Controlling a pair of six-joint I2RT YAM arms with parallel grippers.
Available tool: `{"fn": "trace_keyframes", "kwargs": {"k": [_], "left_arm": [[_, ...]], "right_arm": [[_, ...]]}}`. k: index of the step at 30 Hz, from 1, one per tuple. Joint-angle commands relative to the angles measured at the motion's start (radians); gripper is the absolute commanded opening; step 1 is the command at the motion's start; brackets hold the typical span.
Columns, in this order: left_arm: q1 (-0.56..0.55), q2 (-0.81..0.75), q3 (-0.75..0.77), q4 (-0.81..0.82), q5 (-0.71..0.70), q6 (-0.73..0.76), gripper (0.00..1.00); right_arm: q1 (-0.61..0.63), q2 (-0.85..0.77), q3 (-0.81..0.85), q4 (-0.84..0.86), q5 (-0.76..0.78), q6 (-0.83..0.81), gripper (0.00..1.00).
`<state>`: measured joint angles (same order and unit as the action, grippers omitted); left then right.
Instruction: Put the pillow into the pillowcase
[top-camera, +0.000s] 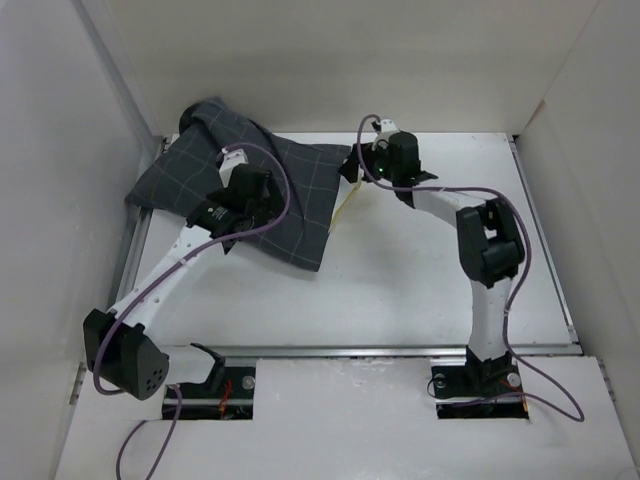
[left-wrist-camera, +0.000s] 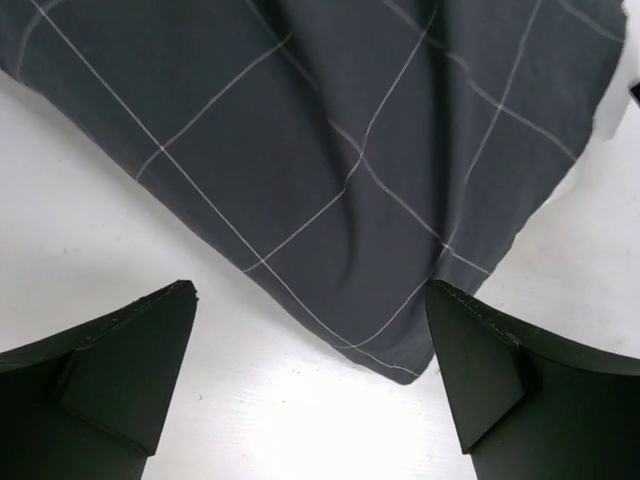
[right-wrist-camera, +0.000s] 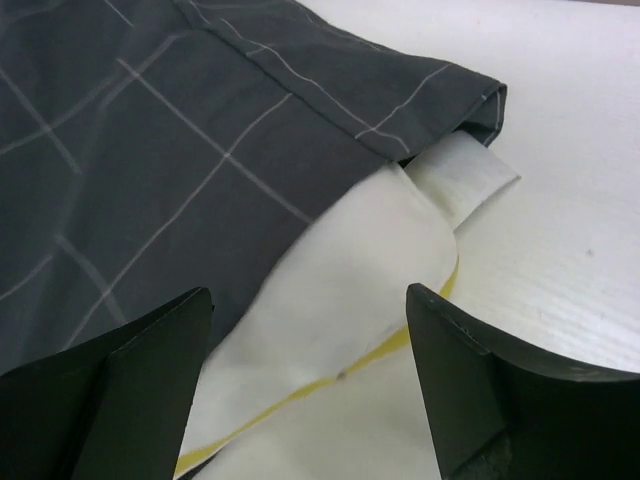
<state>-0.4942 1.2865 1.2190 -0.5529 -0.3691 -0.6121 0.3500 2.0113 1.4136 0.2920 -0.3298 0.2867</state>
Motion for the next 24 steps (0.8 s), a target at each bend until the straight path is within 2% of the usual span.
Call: {"fn": "trace_keyframes", "kwargs": {"k": [1,3,5,6,7,8,9,12,13,15,16,19,20,21,23,24], "left_arm": [[0.028,-0.018,-0.053,0.068,0.073,-0.037,0.99],[0.039,-0.009,-0.062,0.079,0.104,-0.037,0.99],[0.039,0.017,-0.062,0.088,0.125,-0.023,0.99],[0.039,0.036,-0.062,0.099,0.125,-0.023,0.99],[0.039,0.059,-0.062,0.099,0.125,-0.023,0.99],[0.039,0.071,-0.053,0.099,0.125,-0.023,0.99],[0.039,0.082,-0.053,0.099,0.125,-0.014,0.99],[0.039,0.132,-0.033,0.136,0.137,-0.005,0.99],[0.049,0.146,-0.033,0.136,0.137,-0.005,0.99],[0.049,0.189,-0.024,0.166,0.147,-0.005,0.99],[0.049,0.204,-0.024,0.179,0.156,-0.005,0.99],[0.059,0.273,-0.015,0.231,0.191,0.032,0.99],[0.059,0.290,-0.015,0.231,0.191,0.043,0.99],[0.059,0.319,0.000,0.243,0.191,0.052,0.99],[0.048,0.329,0.037,0.243,0.161,0.095,0.99],[0.039,0.329,0.049,0.243,0.127,0.112,0.99]], "right_arm": [[0.033,0.131,0.200,-0.158,-0.017,-0.133,0.84],[0.043,0.240,0.335,-0.229,-0.029,-0.133,0.84],[0.043,0.299,0.421,-0.296,-0.078,-0.133,0.75],[0.043,0.314,0.450,-0.312,-0.098,-0.133,0.43],[0.034,0.305,0.450,-0.312,-0.115,-0.133,0.27],[0.033,0.284,0.420,-0.312,-0.129,-0.133,0.15],[0.033,0.249,0.306,-0.303,-0.138,-0.117,0.00],[0.033,0.040,0.026,-0.121,-0.123,-0.025,0.00],[0.033,-0.020,-0.172,-0.029,-0.123,0.014,0.00],[0.033,-0.181,-0.350,0.028,-0.105,0.126,0.00],[0.033,-0.228,-0.502,0.050,-0.092,0.158,0.00],[0.070,-0.385,-0.655,0.078,-0.168,0.161,0.02],[0.137,-0.416,-0.697,0.056,-0.211,0.135,0.19],[0.173,-0.481,-0.697,0.026,-0.201,0.067,0.27],[0.242,-0.546,-0.653,-0.072,-0.139,-0.036,0.34],[0.251,-0.618,-0.638,-0.177,-0.112,-0.081,0.37]]}}
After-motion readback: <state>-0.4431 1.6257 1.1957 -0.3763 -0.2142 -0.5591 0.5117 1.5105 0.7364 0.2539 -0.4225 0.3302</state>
